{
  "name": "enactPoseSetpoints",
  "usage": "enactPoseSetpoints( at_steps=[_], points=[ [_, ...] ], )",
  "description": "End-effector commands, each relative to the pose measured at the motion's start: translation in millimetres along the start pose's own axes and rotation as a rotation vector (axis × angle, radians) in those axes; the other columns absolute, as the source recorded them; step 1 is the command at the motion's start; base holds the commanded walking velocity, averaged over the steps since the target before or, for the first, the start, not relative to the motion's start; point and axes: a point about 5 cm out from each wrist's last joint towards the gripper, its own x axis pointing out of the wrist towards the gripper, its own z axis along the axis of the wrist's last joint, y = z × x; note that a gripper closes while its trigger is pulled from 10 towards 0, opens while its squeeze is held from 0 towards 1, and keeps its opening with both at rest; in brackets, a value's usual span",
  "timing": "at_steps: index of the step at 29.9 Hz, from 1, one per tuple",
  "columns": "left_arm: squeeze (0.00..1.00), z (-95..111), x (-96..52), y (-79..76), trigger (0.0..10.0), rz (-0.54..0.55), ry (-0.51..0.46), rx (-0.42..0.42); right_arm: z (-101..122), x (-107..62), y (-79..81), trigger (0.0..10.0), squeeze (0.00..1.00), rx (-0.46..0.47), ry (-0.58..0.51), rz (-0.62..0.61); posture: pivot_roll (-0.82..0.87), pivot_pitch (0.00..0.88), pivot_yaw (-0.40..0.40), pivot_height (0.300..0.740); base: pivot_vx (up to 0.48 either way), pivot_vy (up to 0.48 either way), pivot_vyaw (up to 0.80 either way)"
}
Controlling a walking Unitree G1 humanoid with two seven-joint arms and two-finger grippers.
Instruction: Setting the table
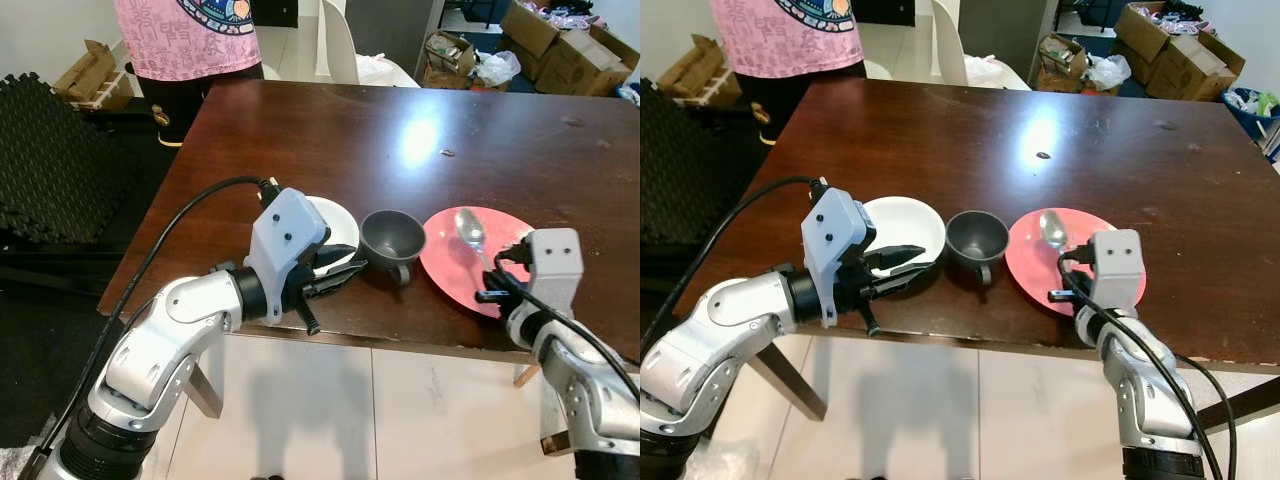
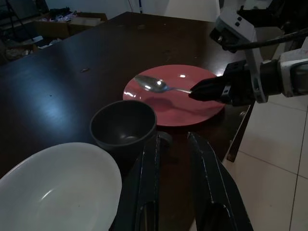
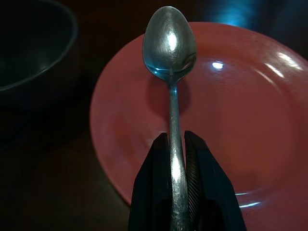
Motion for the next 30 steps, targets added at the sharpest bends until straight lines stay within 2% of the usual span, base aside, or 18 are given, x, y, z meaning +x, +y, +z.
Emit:
enactPoseSetpoints(
  at_steps=[1, 9, 12, 18, 24, 25, 28, 30],
  points=[
    [0.0, -1.6, -2.1, -3.7, 10.0, -0.005, 0.001, -0.017, -5.3, 0.2, -2.5, 10.0, 0.0, -0.016, 0.022, -0.008, -0.07, 0.087, 0.067, 0.74, 0.0, 0.0, 0.0],
    [0.0, -3.2, -3.4, -5.6, 10.0, 0.004, -0.001, -0.033, -4.9, 9.2, -9.8, 10.0, 0.0, -0.047, 0.001, -0.032, -0.07, 0.083, 0.072, 0.74, 0.0, 0.0, 0.0],
    [0.0, -3.7, -4.5, -4.6, 10.0, 0.015, 0.001, -0.039, -2.4, 17.4, -10.9, 10.0, 0.0, -0.04, -0.02, -0.027, -0.06, 0.084, 0.077, 0.74, 0.0, 0.0, 0.0],
    [0.0, -3.4, -6.9, -2.4, 10.0, 0.029, 0.002, -0.042, -2.3, 29.7, -11.9, 10.0, 0.0, -0.029, -0.008, -0.024, -0.05, 0.085, 0.08, 0.74, 0.0, 0.0, 0.0],
    [0.0, -3.3, -9.2, -0.7, 10.0, 0.038, 0.006, -0.044, -6.0, 35.1, -17.7, 10.0, 0.0, -0.032, 0.001, -0.041, -0.04, 0.087, 0.088, 0.74, 0.0, 0.0, 0.0],
    [0.0, -3.3, -9.8, -0.5, 10.0, 0.038, 0.007, -0.045, -6.3, 36.2, -18.2, 10.0, 0.38, -0.033, -0.001, -0.039, -0.04, 0.086, 0.089, 0.74, 0.0, 0.0, 0.0],
    [0.0, -3.6, -10.4, -0.1, 10.0, 0.039, 0.011, -0.045, -6.6, 36.4, -17.2, 10.0, 1.0, -0.029, -0.008, -0.03, -0.04, 0.087, 0.091, 0.74, 0.0, 0.0, 0.0],
    [0.0, -3.6, -10.4, 0.0, 10.0, 0.039, 0.011, -0.045, -6.8, 36.4, -16.7, 10.0, 1.0, -0.027, -0.01, -0.026, -0.04, 0.087, 0.091, 0.74, 0.0, 0.0, 0.0]
  ],
)
